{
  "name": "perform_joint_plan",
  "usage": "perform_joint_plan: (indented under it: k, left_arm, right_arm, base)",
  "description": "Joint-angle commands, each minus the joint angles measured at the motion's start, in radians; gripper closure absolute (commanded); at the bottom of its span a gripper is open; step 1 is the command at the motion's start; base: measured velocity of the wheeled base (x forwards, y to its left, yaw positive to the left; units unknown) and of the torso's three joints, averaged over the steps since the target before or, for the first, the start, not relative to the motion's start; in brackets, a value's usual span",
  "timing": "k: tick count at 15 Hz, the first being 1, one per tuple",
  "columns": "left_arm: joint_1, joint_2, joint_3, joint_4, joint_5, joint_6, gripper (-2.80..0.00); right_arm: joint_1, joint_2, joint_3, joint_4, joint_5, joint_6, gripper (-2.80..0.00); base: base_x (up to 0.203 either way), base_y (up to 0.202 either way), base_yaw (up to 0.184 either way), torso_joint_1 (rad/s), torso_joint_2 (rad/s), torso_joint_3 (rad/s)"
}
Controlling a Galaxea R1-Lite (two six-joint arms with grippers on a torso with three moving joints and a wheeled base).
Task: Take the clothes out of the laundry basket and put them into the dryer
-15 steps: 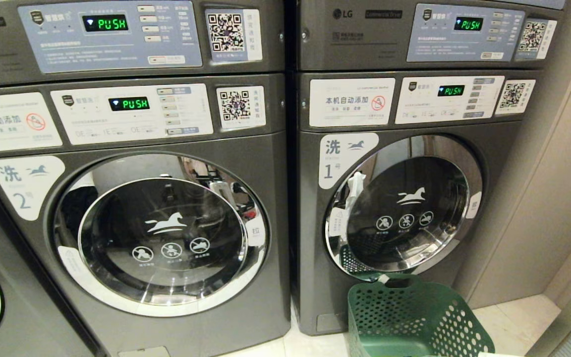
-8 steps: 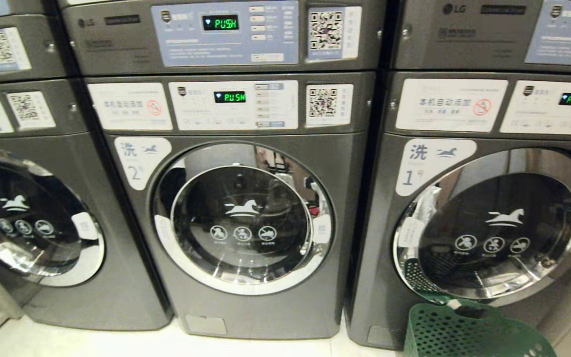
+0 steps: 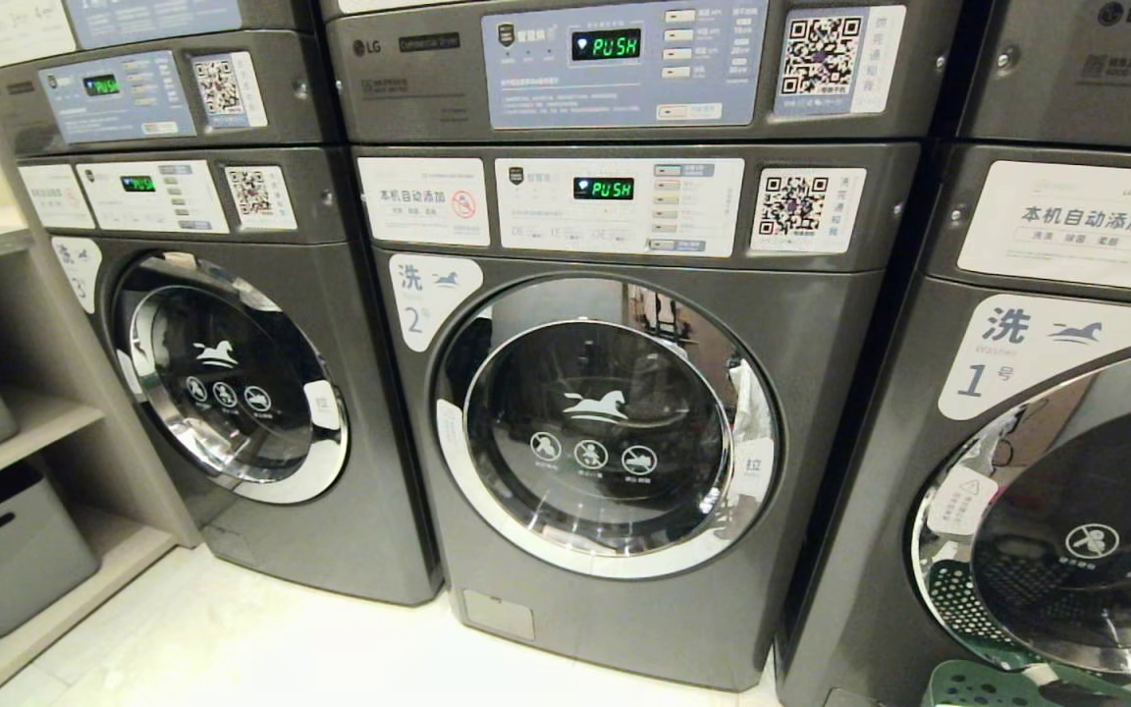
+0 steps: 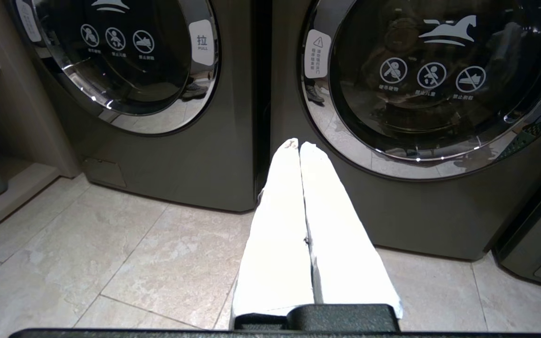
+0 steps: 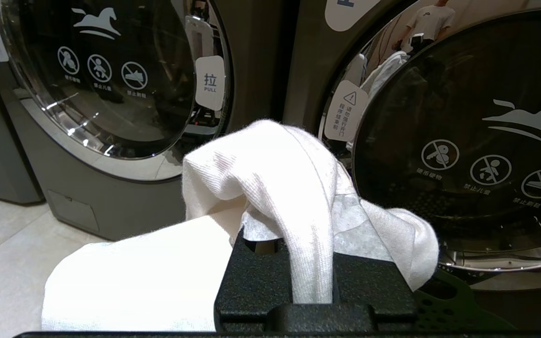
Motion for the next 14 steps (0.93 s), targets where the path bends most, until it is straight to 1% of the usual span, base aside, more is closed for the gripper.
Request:
perform_joint_plan:
  k: [1,7,9,14]
  left_arm:
    - [0.0,-0.002,0.002,0.0,0.0,-0.001,0.0]
    - [0.0,-0.002,0.002,0.0,0.0,-0.001,0.0]
    - [0.0,-0.002,0.002,0.0,0.0,-0.001,0.0]
    - [0.0,-0.002,0.002,0.0,0.0,-0.001,0.0]
  right_arm:
    - [0.0,0.001,0.018,0.001,0.001,-0.001,0.0]
    - [0.0,0.001,0.018,-0.001,0.001,0.001,0.0]
    - [0.0,0.001,0.018,-0.001,0.001,0.001,0.0]
    - [0.0,0.001,0.018,-0.001,0.001,0.002,0.0]
  base:
    - [0.0,0.0,0.0,0.0,0.0,0.0]
    - [0.0,0.009,-0.002,0.0,0.0,0.001]
    - [0.001,0.143,-0.009,0.0,0.0,0.004]
    - [0.0,0.194,-0.001,0.001,0.0,0.002]
